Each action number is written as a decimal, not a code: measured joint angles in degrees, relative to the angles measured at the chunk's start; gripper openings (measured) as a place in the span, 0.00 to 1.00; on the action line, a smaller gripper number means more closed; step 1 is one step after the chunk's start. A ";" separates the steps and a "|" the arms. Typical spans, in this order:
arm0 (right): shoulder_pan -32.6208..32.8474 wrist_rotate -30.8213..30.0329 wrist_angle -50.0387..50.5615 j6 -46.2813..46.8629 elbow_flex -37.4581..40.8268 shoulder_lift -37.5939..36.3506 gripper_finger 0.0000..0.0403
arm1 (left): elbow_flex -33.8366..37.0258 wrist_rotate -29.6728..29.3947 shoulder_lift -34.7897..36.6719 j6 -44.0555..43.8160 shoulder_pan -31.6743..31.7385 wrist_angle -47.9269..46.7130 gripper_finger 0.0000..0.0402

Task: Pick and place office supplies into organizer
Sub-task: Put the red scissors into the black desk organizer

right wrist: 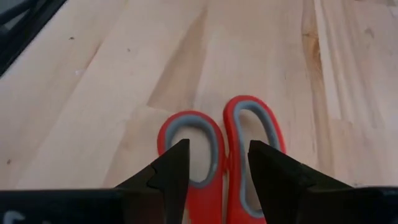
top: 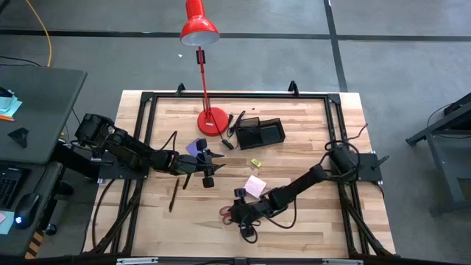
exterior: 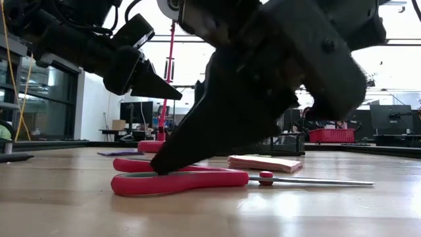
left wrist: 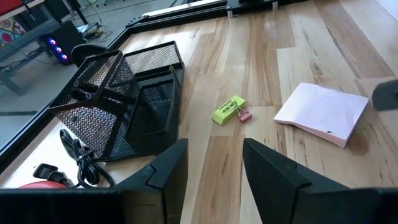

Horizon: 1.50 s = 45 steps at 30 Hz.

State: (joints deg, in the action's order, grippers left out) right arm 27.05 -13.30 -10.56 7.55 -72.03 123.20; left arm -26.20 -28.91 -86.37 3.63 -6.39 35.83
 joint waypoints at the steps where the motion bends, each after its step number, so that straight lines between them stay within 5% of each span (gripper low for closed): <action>1: 0.00 -0.02 -0.38 0.08 0.00 0.42 0.38 | 0.00 0.00 0.00 -0.03 0.00 0.02 0.36; 16: -0.42 -1.00 2.32 2.71 -0.13 0.56 0.36 | 0.00 1.26 0.00 -0.47 -0.01 0.07 0.36; 27: -0.95 -0.10 2.56 2.93 -0.11 0.28 0.03 | 0.00 1.29 0.00 -0.49 -0.02 0.04 0.36; 45: -1.53 -0.03 0.94 -1.16 0.11 -2.83 0.01 | 0.02 1.29 -0.02 -0.70 0.00 0.02 0.36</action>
State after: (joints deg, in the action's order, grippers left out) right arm 25.52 -13.33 -9.62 6.39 -71.92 120.38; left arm -26.17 -27.62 -86.39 2.92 -6.39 35.85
